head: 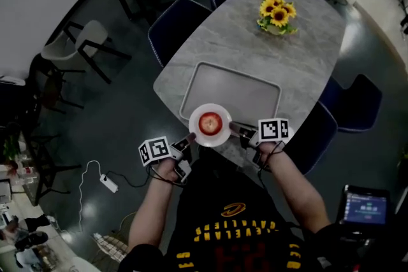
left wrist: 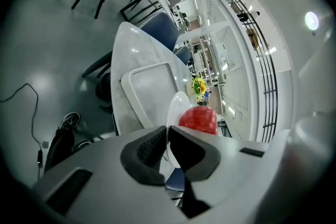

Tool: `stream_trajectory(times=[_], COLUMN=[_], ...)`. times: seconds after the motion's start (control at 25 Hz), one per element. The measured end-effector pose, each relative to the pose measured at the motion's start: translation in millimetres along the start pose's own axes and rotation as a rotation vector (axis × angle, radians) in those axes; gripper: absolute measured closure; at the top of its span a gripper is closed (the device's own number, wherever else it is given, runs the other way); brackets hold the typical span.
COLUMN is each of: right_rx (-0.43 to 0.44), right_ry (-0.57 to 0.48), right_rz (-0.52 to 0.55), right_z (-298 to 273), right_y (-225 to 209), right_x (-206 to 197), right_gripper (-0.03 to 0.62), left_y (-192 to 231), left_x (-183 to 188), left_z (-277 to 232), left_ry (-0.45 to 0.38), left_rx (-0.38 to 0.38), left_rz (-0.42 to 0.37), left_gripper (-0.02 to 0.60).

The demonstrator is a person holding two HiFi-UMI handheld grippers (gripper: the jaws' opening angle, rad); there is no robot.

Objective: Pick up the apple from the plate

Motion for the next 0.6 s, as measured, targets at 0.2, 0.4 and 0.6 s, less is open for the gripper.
stream_trajectory(times=[0.2, 0.4, 0.6], right_rx=[0.007, 0.014, 0.017], right_ry=[0.058, 0.076, 0.055], right_rz=[0.018, 0.011, 0.003], right_z=[-8.6, -17.8, -29.1], right_y=[6.1, 20.6, 24.2], right_x=[-16.8, -39.6, -31.2], right_gripper=[0.566, 0.566, 0.566], left_y=[6.9, 9.8, 14.8], left_x=[-17.3, -22.4, -1.9], left_z=[23.8, 53.2, 51.3], left_ry=[-0.052, -0.064, -0.049], left_rx=[0.012, 0.011, 0.0], left_rz=[0.04, 0.053, 0.035], left_gripper=[0.558, 0.558, 0.558])
Point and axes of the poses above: the fingertips, and each gripper's own axes: z backward along the fingers, y to its left, x out of its top, the point moved 7 cm from there along z, backward along the fingers, and after that the axes turned 11 degrees about -z, right-handed, at the moved point
